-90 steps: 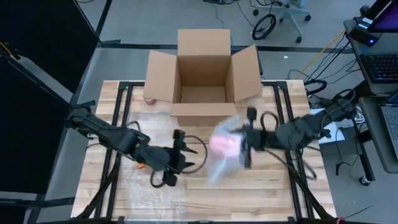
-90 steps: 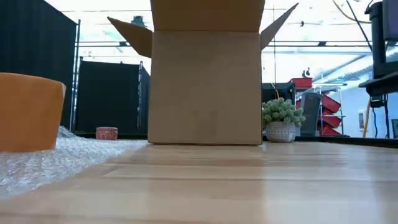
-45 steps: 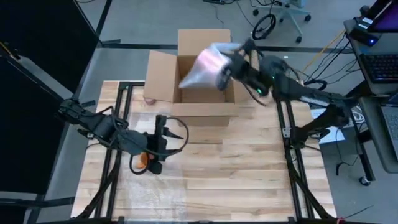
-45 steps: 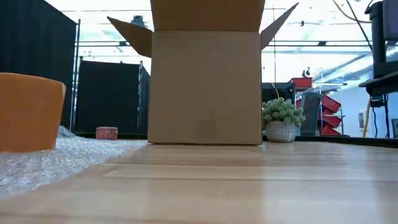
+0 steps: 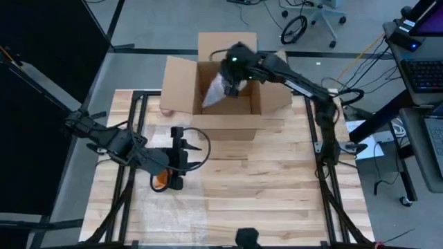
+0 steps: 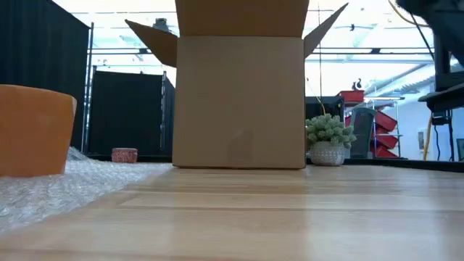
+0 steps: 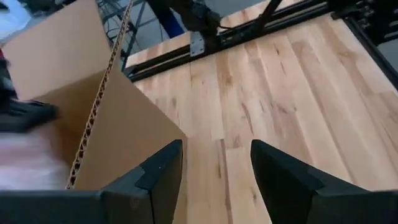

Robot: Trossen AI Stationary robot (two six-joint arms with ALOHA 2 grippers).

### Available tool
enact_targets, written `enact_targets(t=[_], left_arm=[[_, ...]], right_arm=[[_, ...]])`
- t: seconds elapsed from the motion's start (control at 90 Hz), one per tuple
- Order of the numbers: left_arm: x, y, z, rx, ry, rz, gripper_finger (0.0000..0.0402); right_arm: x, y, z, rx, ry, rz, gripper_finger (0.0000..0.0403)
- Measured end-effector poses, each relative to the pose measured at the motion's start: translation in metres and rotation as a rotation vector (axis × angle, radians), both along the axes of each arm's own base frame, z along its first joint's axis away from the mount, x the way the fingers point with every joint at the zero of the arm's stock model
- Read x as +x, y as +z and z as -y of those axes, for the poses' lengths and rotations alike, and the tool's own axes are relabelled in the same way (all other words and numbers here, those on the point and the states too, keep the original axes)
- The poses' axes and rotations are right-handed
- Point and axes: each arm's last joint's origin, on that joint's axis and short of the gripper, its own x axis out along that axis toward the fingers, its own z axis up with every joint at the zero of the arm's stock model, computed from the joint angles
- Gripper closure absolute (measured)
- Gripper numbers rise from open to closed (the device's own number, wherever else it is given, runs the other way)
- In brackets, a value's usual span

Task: Wrap mug
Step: Put the wrapped pink cup into the box

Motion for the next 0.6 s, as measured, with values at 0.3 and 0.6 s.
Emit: enact_targets(t=[0.3, 0.6], left_arm=[[0.000, 0.000, -0.001, -0.018, 0.035, 0.015, 0.0224], [0.000, 0.000, -0.001, -0.018, 0.036, 0.016, 0.0224]], right_arm=[[0.038, -0.100, 0.019, 0.164, 0.035, -0.250, 0.0380], [0.055, -0.166, 0.027, 0.255, 0.048, -0.365, 0.0370]])
